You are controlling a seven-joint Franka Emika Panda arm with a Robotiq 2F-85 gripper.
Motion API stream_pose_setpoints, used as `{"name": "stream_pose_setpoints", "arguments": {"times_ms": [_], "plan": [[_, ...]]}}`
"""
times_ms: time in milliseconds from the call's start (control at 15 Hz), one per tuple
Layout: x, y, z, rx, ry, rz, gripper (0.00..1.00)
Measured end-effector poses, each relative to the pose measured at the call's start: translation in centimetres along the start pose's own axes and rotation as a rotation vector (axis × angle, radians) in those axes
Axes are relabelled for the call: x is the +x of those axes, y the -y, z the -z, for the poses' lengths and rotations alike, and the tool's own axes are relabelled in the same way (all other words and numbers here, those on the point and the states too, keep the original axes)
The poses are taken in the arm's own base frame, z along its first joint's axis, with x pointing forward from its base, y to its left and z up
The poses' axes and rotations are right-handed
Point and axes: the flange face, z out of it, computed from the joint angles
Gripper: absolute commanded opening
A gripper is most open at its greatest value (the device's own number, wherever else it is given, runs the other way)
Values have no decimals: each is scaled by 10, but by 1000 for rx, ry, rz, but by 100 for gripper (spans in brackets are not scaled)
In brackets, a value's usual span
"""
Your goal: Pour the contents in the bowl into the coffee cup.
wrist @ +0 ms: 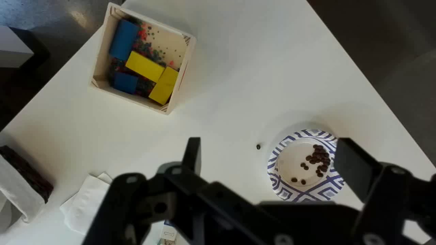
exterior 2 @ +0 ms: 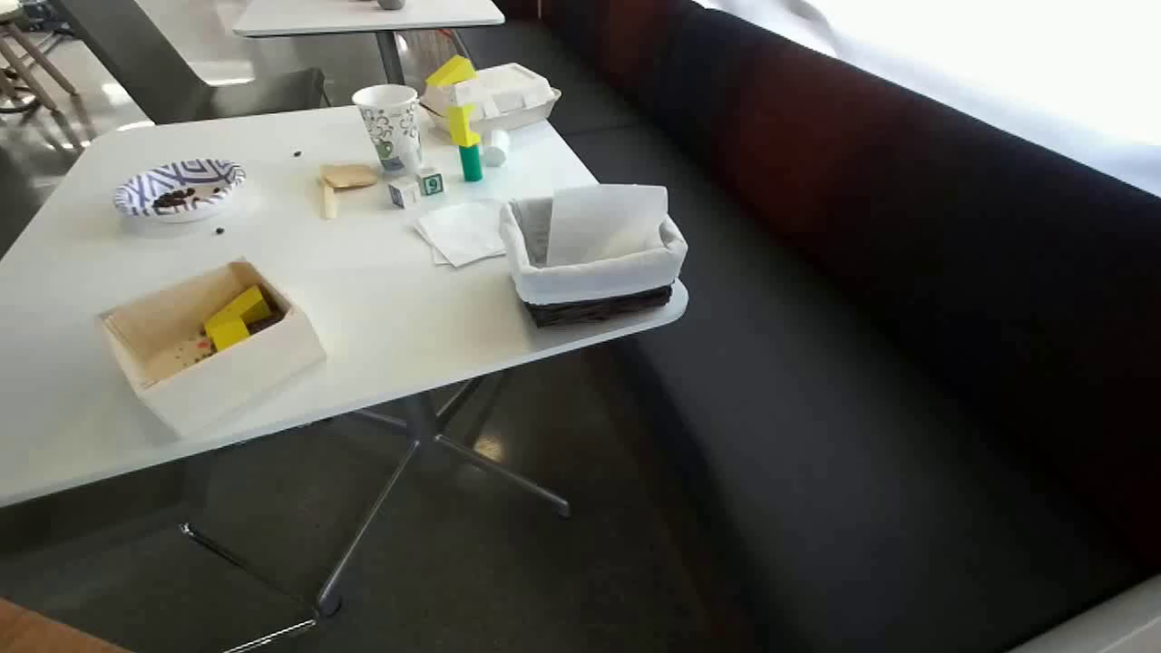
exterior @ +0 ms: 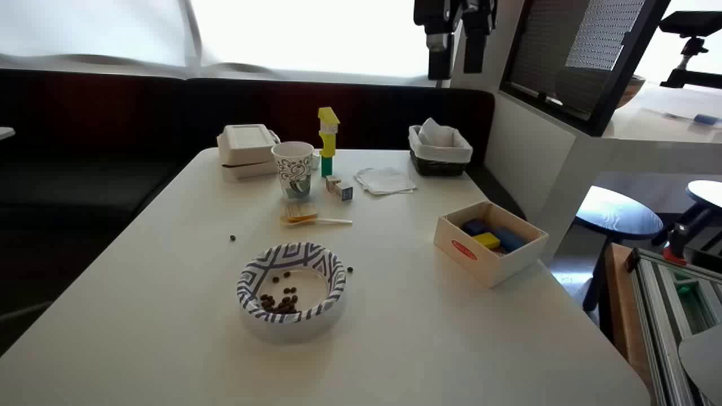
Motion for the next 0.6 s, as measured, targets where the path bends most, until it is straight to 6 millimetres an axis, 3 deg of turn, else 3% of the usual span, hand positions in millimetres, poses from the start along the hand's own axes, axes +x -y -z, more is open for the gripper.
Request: {"name": "stream_pose_setpoints", "arguments": {"times_ms": [400, 600], "plan": [[0, 0, 0, 0, -1, 1, 100], [3, 14, -4, -7, -15, 20, 100]]}}
